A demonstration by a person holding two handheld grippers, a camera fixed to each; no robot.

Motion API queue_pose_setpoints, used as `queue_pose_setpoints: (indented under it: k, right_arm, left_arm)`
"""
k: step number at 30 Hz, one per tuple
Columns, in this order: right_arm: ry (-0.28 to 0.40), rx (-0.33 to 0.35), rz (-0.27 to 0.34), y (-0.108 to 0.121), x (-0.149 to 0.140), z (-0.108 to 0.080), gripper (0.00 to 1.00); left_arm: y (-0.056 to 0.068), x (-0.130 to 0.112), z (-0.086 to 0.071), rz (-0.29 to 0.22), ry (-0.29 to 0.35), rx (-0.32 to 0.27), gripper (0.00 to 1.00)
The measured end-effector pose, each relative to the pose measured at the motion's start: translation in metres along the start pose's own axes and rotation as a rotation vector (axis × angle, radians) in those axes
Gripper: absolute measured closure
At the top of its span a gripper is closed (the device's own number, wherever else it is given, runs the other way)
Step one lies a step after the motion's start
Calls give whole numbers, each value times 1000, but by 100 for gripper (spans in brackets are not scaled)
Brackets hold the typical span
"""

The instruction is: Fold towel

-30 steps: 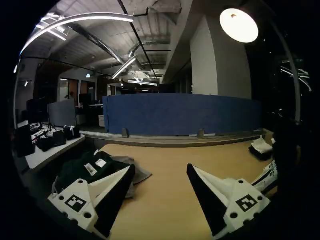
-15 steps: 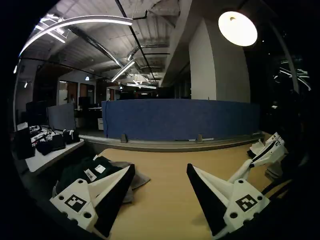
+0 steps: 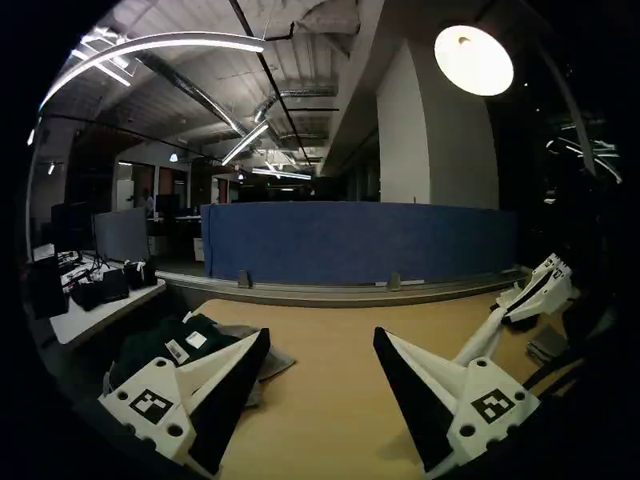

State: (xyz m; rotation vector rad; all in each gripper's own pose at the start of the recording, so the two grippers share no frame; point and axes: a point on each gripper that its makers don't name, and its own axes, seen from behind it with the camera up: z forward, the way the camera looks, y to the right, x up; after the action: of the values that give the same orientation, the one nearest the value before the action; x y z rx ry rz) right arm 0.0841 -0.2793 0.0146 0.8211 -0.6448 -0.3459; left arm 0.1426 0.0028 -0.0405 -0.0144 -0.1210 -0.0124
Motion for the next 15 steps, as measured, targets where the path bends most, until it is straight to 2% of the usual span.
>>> queue_pose_setpoints:
  k: [7, 15]
  right_arm:
    - [16, -20, 17, 15, 1, -14, 95]
    - [13, -94, 42, 68, -10, -47, 95]
  left_arm:
    - [4, 3, -1, 4, 1, -4, 4]
    - [13, 3, 0, 2, 0, -13, 4]
